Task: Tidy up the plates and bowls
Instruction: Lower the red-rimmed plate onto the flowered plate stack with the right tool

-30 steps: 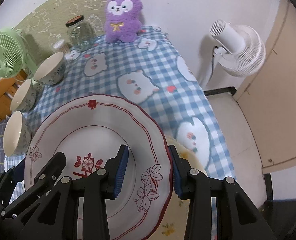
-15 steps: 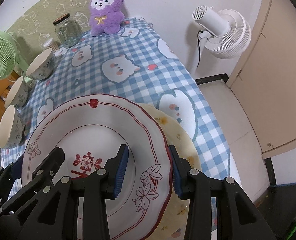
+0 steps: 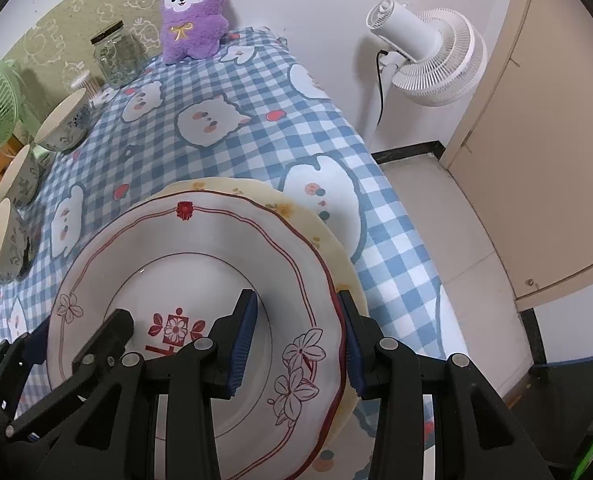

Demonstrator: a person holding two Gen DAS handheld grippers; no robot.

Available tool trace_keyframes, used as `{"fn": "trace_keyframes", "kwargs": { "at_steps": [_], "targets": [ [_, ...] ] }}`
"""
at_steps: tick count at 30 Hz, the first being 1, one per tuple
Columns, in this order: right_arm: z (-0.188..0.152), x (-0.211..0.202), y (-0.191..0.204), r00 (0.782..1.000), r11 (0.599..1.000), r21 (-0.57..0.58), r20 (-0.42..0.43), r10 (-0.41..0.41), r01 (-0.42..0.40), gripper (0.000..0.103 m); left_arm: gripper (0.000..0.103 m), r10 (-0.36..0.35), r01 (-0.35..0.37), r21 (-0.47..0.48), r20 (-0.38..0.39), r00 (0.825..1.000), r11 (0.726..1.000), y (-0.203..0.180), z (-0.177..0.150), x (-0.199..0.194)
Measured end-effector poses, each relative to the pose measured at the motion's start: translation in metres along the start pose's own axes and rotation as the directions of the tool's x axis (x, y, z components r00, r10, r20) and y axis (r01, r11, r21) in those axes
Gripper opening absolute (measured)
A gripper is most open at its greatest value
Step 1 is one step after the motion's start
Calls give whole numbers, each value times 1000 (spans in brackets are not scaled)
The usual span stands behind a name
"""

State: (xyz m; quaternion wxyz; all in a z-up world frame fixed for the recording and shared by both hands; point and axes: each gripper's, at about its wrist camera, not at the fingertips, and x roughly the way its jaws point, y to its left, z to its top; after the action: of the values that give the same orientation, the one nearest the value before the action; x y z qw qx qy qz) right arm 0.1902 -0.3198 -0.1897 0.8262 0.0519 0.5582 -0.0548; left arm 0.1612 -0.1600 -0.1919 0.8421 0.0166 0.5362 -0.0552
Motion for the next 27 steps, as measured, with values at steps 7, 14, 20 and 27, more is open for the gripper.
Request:
{"fn": "trace_keyframes", "kwargs": {
  "at_steps": [7,14,20,27],
  "targets": [
    [-2,2,3,999,999,-37,34,-39,40,43,56,1,-2,9,39,999,1000,-2,-6,1],
    [-4,2,7,998,997,-53,37,-52,54,45,54,-4,3,13,51,999,1000,-1,-6,1],
    [-4,2,9,998,997,-57,31,-50,52,46,54,5,-5,14,47,999,1000,-1,-6,3],
    [-4,3,6,998,997,-55,11,-55,55,46,59,23,-23,6,50,998,1000,-3,-8,0]
  ]
}}
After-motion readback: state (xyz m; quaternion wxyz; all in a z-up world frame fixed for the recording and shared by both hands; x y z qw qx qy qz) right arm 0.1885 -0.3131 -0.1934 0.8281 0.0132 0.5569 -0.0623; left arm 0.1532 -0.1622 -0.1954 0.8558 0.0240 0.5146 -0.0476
